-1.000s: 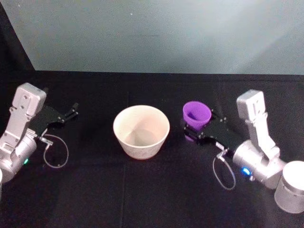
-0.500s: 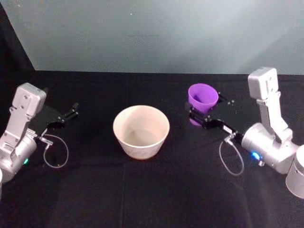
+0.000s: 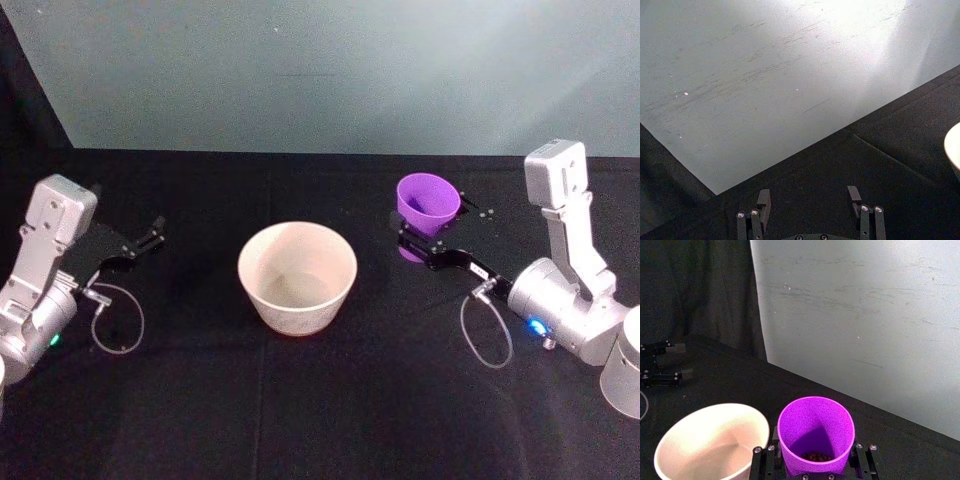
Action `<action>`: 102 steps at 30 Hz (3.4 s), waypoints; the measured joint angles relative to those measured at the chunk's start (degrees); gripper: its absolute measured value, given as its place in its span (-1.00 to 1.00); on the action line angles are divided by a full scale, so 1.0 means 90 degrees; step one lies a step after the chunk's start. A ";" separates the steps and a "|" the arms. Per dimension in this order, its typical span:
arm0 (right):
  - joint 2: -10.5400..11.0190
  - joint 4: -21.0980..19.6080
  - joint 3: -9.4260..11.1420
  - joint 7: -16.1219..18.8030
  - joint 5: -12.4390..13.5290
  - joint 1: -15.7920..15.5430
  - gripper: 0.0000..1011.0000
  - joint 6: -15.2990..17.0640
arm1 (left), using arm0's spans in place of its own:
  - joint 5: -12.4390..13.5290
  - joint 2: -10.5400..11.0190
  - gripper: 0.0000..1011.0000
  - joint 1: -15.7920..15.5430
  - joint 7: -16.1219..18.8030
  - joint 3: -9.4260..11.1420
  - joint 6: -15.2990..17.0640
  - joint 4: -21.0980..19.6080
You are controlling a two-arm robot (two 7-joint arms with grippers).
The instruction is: Pick up the cup and pour the mung beans from the cup into the bowl.
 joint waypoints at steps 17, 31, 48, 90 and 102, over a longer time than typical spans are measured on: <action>0.0000 0.0011 -0.0010 0.0003 -0.0014 0.0000 0.43 0.0002 | 0.0000 0.0000 0.98 0.0000 0.0000 0.0000 0.0000 0.0000; 0.0001 0.0011 -0.0010 0.0011 -0.0021 0.0000 0.43 0.0003 | 0.0000 0.0000 0.98 0.0000 0.0000 0.0000 0.0000 0.0000; 0.0001 0.0011 -0.0010 0.0011 -0.0020 0.0000 0.42 0.0003 | 0.0000 0.0000 0.98 0.0000 0.0000 0.0000 0.0000 0.0000; 0.0001 0.0011 -0.0010 0.0011 -0.0020 0.0000 0.43 0.0003 | 0.0000 0.0000 0.98 0.0000 0.0000 0.0000 0.0000 0.0000; 0.0000 0.0011 -0.0010 0.0011 -0.0020 0.0000 0.43 0.0003 | 0.0000 0.0000 0.98 0.0000 0.0000 0.0000 0.0000 0.0000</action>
